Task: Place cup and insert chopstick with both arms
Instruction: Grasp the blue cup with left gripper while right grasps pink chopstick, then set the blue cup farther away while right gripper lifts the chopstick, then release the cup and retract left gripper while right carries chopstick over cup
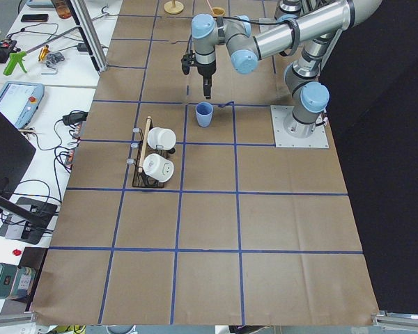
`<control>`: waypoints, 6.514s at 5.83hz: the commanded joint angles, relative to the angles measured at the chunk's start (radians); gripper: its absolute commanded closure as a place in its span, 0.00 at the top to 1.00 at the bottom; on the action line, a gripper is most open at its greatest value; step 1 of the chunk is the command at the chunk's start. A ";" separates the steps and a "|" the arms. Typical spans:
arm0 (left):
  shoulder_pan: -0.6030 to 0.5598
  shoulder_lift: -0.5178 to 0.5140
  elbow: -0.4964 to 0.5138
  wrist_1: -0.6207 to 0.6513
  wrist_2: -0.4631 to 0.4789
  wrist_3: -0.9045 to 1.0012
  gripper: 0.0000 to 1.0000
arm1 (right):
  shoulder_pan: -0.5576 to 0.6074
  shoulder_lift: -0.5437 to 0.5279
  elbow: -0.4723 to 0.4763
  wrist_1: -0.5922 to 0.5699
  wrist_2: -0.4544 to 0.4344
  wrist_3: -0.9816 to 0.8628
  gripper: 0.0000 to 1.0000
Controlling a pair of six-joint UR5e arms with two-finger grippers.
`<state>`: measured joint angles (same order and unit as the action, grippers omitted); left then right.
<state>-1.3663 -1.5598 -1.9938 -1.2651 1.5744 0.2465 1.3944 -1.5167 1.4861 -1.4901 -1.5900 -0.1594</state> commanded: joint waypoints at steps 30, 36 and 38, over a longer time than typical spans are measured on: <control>-0.304 0.006 0.451 -0.283 -0.011 -0.234 0.98 | 0.228 -0.048 -0.004 -0.107 0.015 0.343 0.08; -0.208 0.058 0.440 -0.350 -0.004 -0.184 0.98 | 0.503 0.226 -0.279 -0.148 0.005 0.688 0.08; -0.206 0.058 0.440 -0.349 -0.008 -0.182 0.98 | 0.549 0.274 -0.282 -0.216 0.004 0.747 0.08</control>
<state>-1.5727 -1.5020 -1.5536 -1.6147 1.5668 0.0651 1.9233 -1.2624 1.2068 -1.6852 -1.5850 0.5661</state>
